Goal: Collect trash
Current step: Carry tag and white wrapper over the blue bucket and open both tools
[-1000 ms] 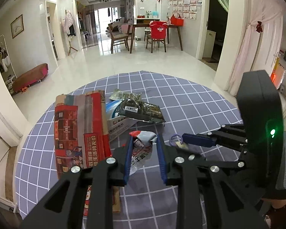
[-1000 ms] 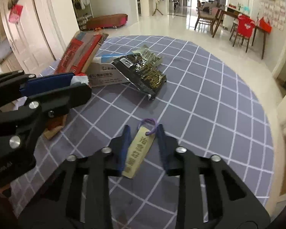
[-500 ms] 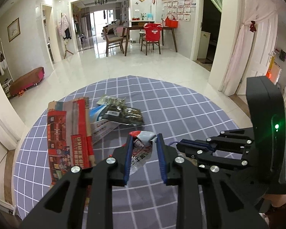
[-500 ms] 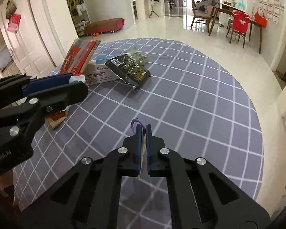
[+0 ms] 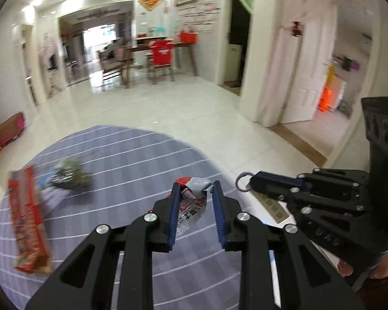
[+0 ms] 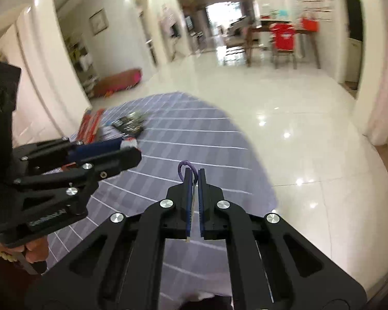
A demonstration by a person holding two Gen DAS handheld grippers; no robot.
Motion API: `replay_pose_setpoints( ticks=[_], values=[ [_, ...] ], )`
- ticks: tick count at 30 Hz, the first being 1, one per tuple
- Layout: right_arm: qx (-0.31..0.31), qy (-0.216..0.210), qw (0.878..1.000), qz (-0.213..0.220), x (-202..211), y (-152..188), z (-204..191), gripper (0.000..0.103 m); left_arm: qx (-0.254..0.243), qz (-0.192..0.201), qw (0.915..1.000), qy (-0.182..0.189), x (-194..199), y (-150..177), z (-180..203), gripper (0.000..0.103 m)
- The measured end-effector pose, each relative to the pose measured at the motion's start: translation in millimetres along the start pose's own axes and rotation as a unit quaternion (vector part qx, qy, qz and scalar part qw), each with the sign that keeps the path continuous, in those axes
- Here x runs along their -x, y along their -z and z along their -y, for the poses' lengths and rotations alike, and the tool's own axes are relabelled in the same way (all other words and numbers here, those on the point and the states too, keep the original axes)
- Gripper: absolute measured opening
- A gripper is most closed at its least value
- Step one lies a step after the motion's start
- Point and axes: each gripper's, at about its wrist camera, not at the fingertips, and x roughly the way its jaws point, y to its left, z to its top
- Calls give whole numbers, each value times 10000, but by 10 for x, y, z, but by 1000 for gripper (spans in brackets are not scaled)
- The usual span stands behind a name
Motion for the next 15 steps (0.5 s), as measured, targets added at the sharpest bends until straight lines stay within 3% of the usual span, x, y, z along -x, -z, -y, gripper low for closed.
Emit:
replay_pose_setpoints(
  ticks=[7, 15],
  values=[
    [-772, 685, 9945, 182, 542, 417, 900, 4, -440, -154, 9964, 705, -417, -55, 947, 24],
    [-1575, 1011, 9823, 69, 607, 874, 1603, 5, -633, -522, 9905, 1103, -1085, 36, 1743, 24]
  ],
)
